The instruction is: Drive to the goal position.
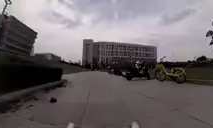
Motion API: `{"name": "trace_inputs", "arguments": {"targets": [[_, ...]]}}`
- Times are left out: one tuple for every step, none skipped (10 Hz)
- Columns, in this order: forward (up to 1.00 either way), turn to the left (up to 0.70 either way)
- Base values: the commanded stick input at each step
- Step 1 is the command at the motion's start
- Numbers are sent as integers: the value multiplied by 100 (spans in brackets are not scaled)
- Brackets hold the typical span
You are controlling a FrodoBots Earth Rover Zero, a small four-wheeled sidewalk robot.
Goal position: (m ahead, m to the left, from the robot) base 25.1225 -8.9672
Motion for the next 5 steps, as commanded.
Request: {"name": "trace_inputs", "arguments": {"targets": [[70,0],[70,0],[70,0],[70,0],[70,0]]}}
